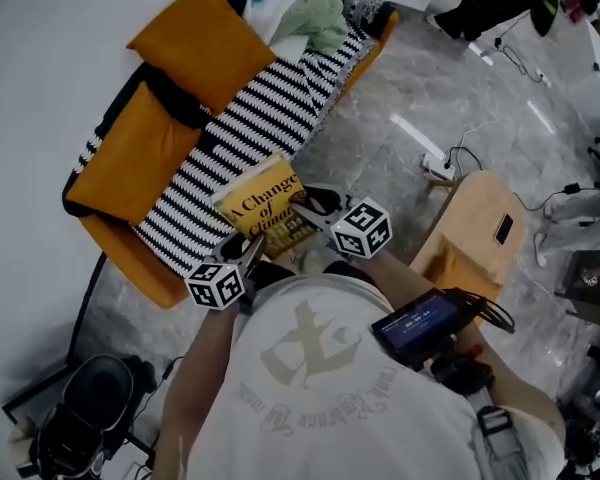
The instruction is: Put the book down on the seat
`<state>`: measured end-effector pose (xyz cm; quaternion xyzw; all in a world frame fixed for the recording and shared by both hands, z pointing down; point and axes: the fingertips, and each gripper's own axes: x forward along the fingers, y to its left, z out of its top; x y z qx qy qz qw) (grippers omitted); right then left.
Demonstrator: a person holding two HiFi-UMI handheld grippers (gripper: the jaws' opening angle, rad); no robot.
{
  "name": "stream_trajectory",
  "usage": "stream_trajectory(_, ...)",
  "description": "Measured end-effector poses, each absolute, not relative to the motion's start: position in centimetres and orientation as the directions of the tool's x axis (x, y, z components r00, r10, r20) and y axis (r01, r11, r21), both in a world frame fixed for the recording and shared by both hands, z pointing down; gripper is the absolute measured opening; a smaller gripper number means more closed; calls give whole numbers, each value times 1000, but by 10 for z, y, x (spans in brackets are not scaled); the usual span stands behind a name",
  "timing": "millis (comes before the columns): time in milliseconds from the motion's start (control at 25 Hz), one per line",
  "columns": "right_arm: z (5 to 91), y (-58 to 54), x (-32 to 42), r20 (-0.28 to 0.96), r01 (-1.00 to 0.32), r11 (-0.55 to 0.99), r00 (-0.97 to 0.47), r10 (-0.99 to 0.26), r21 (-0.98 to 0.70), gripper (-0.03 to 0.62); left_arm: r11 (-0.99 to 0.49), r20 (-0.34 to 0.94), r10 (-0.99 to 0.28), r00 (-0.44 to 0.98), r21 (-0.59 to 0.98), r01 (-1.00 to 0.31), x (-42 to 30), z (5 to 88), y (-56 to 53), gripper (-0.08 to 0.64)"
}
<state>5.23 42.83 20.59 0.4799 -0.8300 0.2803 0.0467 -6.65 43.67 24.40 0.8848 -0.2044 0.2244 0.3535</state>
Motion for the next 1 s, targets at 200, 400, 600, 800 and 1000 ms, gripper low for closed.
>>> stream_trajectory(200, 208, 399, 49, 362, -822, 383, -540, -760, -421, 163, -651, 533, -197, 823, 556, -516, -70, 248, 409, 204)
stream_trajectory(400, 214, 358, 38, 368, -822, 391, -544, -754, -414, 161, -630, 530, -206, 823, 572, -526, -81, 255, 371, 204)
stream_trajectory(600, 217, 333, 30, 378, -820, 412, -556, -741, -398, 161, -622, 522, -224, 823, 574, -533, -88, 259, 347, 204)
stream_trajectory(800, 217, 301, 21, 401, -823, 425, -558, -727, -376, 161, -637, 515, -211, 831, 573, -517, -96, 261, 315, 204)
stream_trajectory(1000, 213, 275, 17, 405, -845, 403, -526, -748, -353, 161, -675, 504, -192, 842, 555, -486, -99, 257, 282, 204)
